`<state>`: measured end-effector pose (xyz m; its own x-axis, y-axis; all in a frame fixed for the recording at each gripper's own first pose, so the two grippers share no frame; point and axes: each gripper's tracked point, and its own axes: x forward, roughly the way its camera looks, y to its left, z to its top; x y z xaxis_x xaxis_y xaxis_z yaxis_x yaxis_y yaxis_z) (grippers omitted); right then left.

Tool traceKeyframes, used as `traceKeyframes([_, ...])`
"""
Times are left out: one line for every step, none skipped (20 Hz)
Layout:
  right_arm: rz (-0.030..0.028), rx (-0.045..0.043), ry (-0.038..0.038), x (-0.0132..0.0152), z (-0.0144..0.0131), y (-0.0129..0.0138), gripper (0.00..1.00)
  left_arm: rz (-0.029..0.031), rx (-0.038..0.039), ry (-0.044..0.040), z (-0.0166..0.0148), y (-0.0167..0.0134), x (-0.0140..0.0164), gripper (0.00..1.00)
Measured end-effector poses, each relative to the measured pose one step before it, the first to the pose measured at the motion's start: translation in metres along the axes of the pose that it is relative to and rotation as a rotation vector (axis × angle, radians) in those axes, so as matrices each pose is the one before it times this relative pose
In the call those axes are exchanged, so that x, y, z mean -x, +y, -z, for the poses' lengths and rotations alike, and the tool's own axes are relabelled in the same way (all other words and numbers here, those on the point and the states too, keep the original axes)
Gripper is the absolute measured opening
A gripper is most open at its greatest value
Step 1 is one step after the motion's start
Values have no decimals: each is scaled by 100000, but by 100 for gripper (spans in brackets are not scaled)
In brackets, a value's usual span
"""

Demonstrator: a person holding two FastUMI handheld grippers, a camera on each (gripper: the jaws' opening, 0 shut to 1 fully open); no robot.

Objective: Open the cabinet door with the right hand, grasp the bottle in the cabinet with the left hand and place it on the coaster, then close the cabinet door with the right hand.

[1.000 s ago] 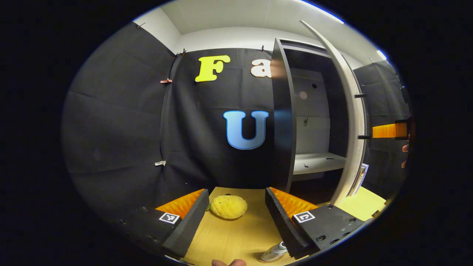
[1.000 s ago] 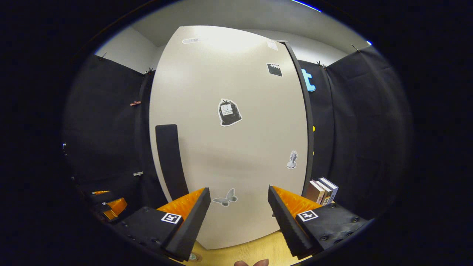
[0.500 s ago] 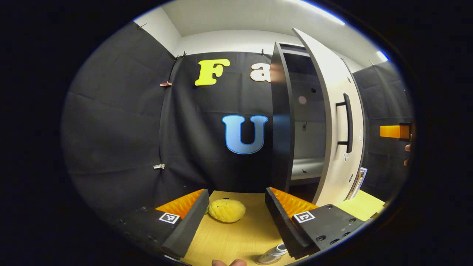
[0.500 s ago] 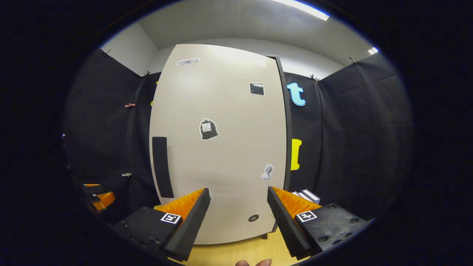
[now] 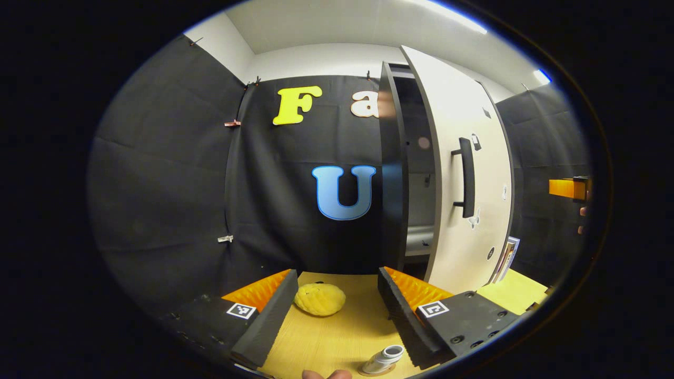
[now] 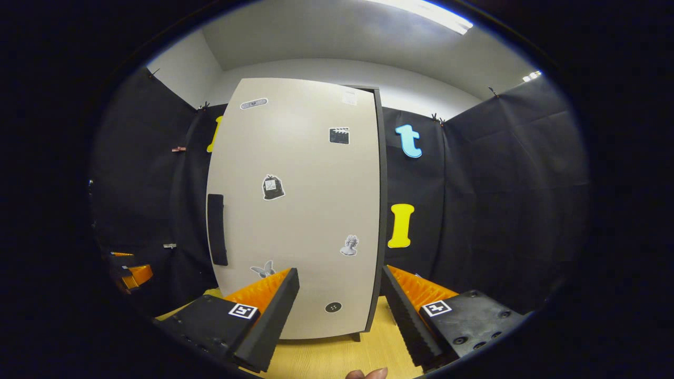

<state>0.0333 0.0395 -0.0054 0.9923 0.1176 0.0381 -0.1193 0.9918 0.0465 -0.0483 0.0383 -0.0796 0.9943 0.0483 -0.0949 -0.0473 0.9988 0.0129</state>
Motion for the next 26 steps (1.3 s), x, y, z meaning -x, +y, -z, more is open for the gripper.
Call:
traceKeyframes([702, -185, 929, 115, 257, -413, 96, -22, 19, 165, 49, -96, 64, 96])
traceKeyframes([350, -1103, 655, 14, 131, -279, 96, -47, 0, -27, -28, -88, 153, 96])
traceKeyframes([117, -1514, 699, 78, 75, -163, 97, 22, -31, 2, -82, -149, 107, 96])
traceKeyframes([-328, -1264, -591, 128, -189, -132, 97, -169, -100, -162, -176, -59, 43, 96])
traceKeyframes([1127, -113, -1127, 91, -329, -472, 97, -11, -145, -123, -38, -93, 44, 96])
traceKeyframes([934, 783, -603, 90, -142, -552, 96, -121, -171, -212, -124, -60, -1, 96])
traceKeyframes([576, 1098, -308, 32, -71, -399, 97, 141, -232, -172, -131, -153, -42, 96])
traceKeyframes([474, 548, -151, -5, 79, -115, 97, 61, -285, -211, -117, -146, 26, 96])
traceKeyframes([263, 147, -143, 71, 40, -118, 97, 68, -431, -187, -108, -24, 78, 96])
traceKeyframes([482, 10, 226, 104, 50, -103, 97, 126, -371, -78, -121, -145, -21, 96])
traceKeyframes([302, -102, -60, 45, -10, -179, 97, 382, -249, -136, -9, -99, -37, 96])
traceKeyframes([417, 186, -63, -22, -10, -156, 97, 322, -226, -175, -147, -203, -16, 96])
traceKeyframes([685, 671, -1, 84, 16, -242, 97, 454, -247, 54, 60, -203, 23, 96])
traceKeyframes([830, 1122, -145, 69, 110, -217, 97, 341, -234, 231, 34, -108, -65, 96])
traceKeyframes([879, 1356, -43, 11, 49, -198, 97, 58, -98, 200, 98, -9, -40, 96])
traceKeyframes([976, 1016, 105, 2, 87, -186, 97, 41, 37, 204, 5, -53, -29, 96])
traceKeyframes([-133, 345, 56, 73, 61, 57, 97, -67, 50, 68, 37, -46, 23, 96])
traceKeyframes([-884, -261, -366, -57, -105, 366, 97, 23, 76, -194, -93, 12, 5, 96])
traceKeyframes([-358, -236, -450, 49, -137, 155, 97, 188, 120, -205, -115, -49, -11, 96])
traceKeyframes([40, -132, -510, 89, -161, -49, 97, -29, -1, -122, -77, 59, -46, 96])
traceKeyframes([91, 18, -158, -29, -76, -25, 97, -87, -62, -167, -38, 32, -27, 96])
traceKeyframes([11, -122, 146, 29, 86, 42, 96, -69, -41, -204, -134, 40, -5, 96])
traceKeyframes([-92, -285, 346, -12, 56, 83, 97, 21, 68, -41, 29, 74, -11, 96])
traceKeyframes([-8, -253, 315, -35, 56, 16, 97, 59, 115, 85, 19, 31, -62, 96])
traceKeyframes([-44, -125, 74, -21, -21, 62, 97, -56, 70, -4, 71, 59, 136, 96])
traceKeyframes([-28, 64, -67, -100, -34, 34, 97, 20, -10, 65, -57, 10, 31, 96])
